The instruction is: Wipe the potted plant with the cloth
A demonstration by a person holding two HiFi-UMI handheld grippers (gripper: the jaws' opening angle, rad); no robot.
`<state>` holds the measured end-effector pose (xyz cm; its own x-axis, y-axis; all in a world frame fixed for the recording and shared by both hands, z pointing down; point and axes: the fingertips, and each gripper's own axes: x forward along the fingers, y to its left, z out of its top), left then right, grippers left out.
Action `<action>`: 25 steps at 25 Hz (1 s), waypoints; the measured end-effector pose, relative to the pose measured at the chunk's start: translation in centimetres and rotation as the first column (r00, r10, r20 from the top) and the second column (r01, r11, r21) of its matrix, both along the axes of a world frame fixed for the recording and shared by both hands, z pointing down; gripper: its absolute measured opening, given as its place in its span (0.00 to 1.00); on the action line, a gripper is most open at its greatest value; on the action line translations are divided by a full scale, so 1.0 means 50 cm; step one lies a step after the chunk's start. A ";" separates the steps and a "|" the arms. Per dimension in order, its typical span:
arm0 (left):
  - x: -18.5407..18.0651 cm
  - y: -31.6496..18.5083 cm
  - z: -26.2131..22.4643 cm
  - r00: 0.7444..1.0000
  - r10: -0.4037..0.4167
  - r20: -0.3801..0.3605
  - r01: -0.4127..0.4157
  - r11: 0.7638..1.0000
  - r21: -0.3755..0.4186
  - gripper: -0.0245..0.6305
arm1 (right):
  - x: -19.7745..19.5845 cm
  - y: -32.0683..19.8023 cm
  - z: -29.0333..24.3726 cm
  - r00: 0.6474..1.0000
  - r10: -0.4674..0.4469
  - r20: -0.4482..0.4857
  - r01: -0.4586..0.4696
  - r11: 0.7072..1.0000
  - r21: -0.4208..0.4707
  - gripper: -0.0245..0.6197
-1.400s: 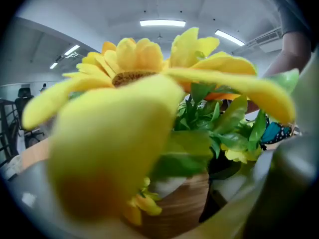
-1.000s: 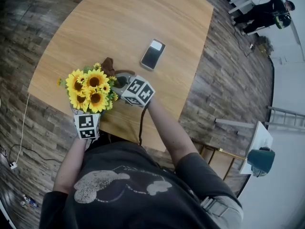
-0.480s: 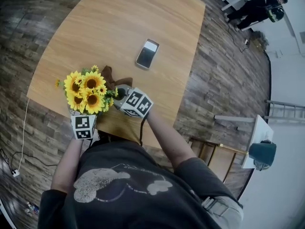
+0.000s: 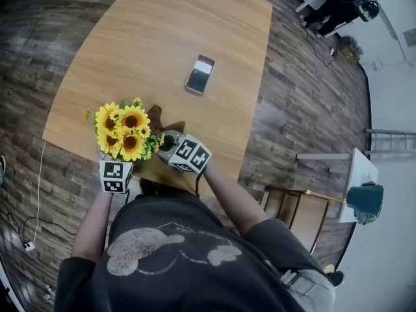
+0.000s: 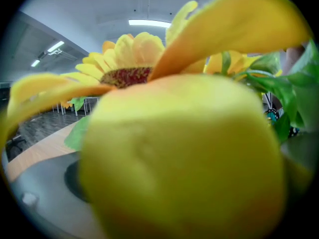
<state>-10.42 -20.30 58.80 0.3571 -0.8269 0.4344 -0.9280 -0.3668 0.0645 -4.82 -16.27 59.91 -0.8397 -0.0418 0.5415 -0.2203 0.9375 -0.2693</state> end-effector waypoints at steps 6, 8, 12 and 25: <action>-0.007 0.024 0.010 0.987 0.159 0.011 -0.160 0.987 0.010 0.98 | -0.019 0.046 -0.006 1.000 0.001 -0.006 -0.001 1.000 -0.004 0.12; -0.010 0.029 0.015 0.979 0.201 0.018 -0.201 0.980 0.006 0.99 | -0.025 0.057 -0.007 1.000 0.004 -0.003 -0.004 1.000 -0.012 0.12; -0.013 0.030 0.016 0.981 0.194 0.029 -0.194 0.981 0.018 0.99 | -0.023 0.051 -0.006 0.999 0.053 0.006 -0.053 0.998 -0.017 0.12; 0.000 0.049 0.022 0.992 -0.109 0.061 0.107 0.994 0.036 1.00 | 0.165 -0.041 -0.033 0.940 0.342 0.010 -0.342 0.940 0.004 0.12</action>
<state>-10.42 -17.82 59.91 0.2376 -0.8732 0.4255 -0.9642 -0.2652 -0.0059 3.43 -18.33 58.28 -0.7795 -0.3298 0.5326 -0.5250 0.8078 -0.2681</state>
